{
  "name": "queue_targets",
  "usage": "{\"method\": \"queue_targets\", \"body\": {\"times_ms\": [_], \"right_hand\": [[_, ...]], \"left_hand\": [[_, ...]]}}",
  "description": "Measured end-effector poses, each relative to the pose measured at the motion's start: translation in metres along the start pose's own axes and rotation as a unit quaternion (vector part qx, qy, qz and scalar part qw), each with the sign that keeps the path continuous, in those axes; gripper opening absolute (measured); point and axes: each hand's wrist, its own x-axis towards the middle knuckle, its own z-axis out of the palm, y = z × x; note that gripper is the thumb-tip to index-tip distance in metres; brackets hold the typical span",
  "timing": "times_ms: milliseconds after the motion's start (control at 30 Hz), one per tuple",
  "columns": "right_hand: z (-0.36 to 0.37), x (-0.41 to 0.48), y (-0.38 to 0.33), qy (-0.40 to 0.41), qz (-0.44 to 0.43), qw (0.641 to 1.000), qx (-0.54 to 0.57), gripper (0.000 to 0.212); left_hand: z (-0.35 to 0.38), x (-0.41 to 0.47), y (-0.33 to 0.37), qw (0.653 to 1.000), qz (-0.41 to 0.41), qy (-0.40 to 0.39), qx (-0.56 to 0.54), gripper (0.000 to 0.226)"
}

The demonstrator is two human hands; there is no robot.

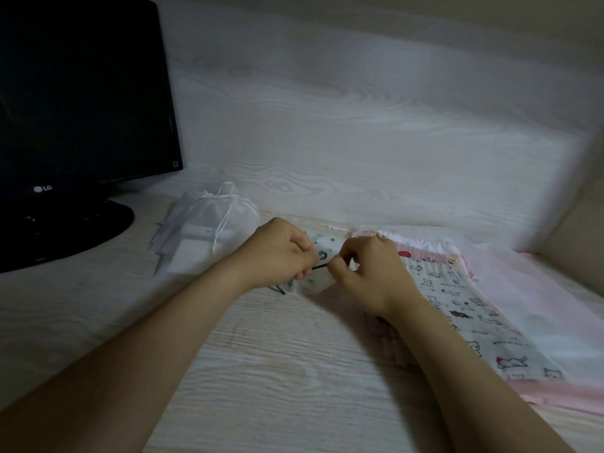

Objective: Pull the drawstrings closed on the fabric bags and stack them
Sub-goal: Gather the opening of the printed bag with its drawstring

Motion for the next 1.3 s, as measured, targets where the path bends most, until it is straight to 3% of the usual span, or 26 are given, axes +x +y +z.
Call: {"method": "queue_targets", "body": {"times_ms": [133, 300, 400, 500, 600, 633, 733, 800, 933, 1300], "right_hand": [[-0.006, 0.001, -0.011, -0.038, 0.06, 0.98, 0.187, 0.029], [-0.007, 0.004, -0.01, -0.039, 0.141, 0.944, 0.295, 0.032], [-0.009, 0.005, -0.01, -0.038, 0.178, 0.89, 0.417, 0.03], [-0.012, 0.009, -0.009, 0.015, 0.17, 0.838, 0.519, 0.028], [-0.021, 0.01, -0.006, 0.041, 0.167, 0.763, 0.623, 0.024], [-0.022, 0.01, -0.003, 0.039, 0.162, 0.77, 0.616, 0.029], [-0.016, 0.009, 0.008, 0.027, 0.118, 0.919, 0.374, 0.039], [-0.008, 0.008, 0.009, 0.019, 0.086, 0.965, 0.248, 0.041], [-0.003, 0.002, -0.001, 0.018, 0.023, 0.981, 0.192, 0.023], [0.002, 0.004, -0.003, 0.053, -0.112, 0.99, 0.062, 0.015]], "left_hand": [[-0.001, -0.003, 0.0, 0.999, 0.025, -0.037, 0.006, 0.007], [-0.007, -0.005, 0.0, 0.996, 0.042, -0.072, 0.007, 0.006], [-0.005, -0.005, 0.001, 0.996, 0.057, -0.065, 0.003, 0.002], [-0.002, -0.003, 0.0, 0.997, 0.057, -0.042, 0.006, 0.011], [-0.001, -0.002, -0.003, 0.998, 0.039, -0.042, -0.02, 0.012], [0.0, -0.001, -0.004, 0.998, 0.033, -0.04, -0.035, 0.012], [0.001, 0.0, -0.006, 0.996, 0.006, -0.035, -0.085, 0.011], [0.002, 0.001, -0.007, 0.993, -0.01, -0.033, -0.112, 0.011], [0.003, 0.003, -0.006, 0.991, -0.022, -0.013, -0.131, 0.013], [0.002, 0.002, -0.005, 0.989, -0.059, 0.001, -0.132, 0.013]]}}
